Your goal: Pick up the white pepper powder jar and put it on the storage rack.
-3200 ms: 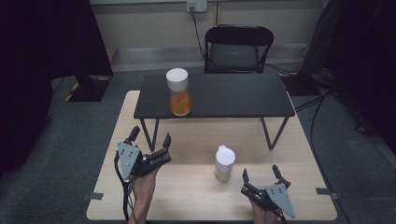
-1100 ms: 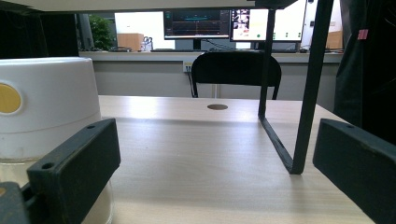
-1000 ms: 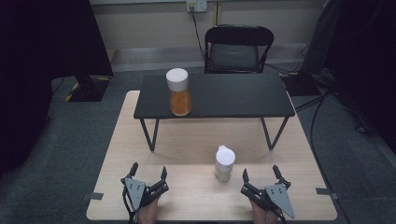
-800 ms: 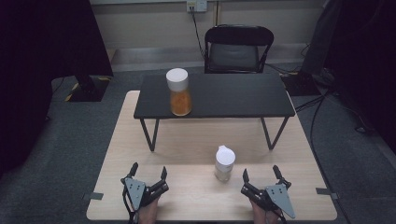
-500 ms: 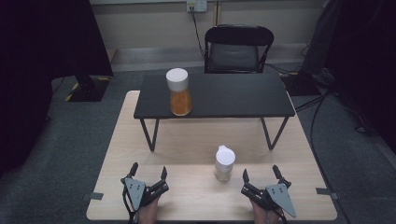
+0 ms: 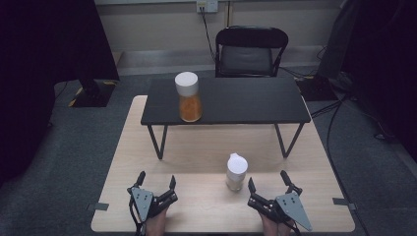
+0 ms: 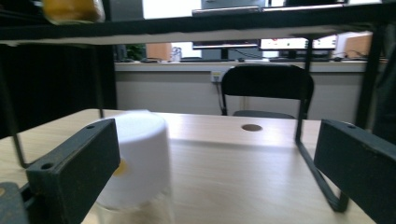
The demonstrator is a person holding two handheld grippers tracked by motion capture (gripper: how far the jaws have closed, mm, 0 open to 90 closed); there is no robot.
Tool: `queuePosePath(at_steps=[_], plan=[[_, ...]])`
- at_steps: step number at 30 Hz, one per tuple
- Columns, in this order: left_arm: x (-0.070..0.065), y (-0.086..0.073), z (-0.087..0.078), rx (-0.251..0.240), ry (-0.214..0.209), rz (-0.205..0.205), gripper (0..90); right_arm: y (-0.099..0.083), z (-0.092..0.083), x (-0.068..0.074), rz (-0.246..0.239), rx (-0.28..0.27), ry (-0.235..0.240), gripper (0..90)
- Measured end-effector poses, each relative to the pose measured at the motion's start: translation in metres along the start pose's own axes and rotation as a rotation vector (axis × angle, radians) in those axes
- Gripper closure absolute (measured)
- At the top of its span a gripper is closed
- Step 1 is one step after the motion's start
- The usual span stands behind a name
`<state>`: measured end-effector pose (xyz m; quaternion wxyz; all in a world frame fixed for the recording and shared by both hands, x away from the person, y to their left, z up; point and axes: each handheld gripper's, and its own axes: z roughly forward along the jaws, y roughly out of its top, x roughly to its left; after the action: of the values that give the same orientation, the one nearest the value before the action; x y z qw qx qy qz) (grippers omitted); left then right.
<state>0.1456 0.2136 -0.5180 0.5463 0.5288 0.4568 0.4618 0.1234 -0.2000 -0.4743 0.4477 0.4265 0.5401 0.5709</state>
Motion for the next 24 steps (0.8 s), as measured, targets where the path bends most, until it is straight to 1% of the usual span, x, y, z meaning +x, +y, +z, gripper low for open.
queuePosePath(at_steps=[4, 9, 12, 14, 17, 20, 23, 24], plan=[[0.000, 0.000, 0.000, 0.000, 0.000, 0.000, 0.0, 0.007, 0.005, 0.004, 0.001, -0.010, 0.044, 0.0], [0.000, 0.000, 0.000, 0.000, 0.000, 0.000, 0.0, 0.012, 0.012, 0.013, -0.017, -0.020, 0.083, 0.2], [0.000, 0.000, 0.000, 0.000, 0.000, 0.000, 0.2, 0.013, 0.017, 0.013, -0.004, -0.013, 0.116, 0.8], [0.000, 0.000, 0.000, 0.000, 0.000, 0.000, 0.2, 0.011, 0.021, 0.015, -0.005, -0.010, 0.130, 0.8], [0.000, 0.000, 0.000, 0.000, 0.000, 0.000, 0.2, 0.009, 0.026, 0.017, -0.003, 0.004, 0.140, 1.0], [0.000, 0.000, 0.000, 0.000, 0.001, 0.000, 0.2, 0.006, 0.032, 0.019, -0.012, 0.022, 0.141, 2.2], [0.000, 0.000, 0.000, 0.000, 0.001, 0.000, 0.2, 0.000, 0.036, 0.022, -0.037, 0.020, 0.138, 4.1], [0.000, 0.000, 0.000, 0.000, 0.001, 0.000, 0.2, 0.000, 0.038, 0.022, -0.042, 0.031, 0.141, 4.7]])
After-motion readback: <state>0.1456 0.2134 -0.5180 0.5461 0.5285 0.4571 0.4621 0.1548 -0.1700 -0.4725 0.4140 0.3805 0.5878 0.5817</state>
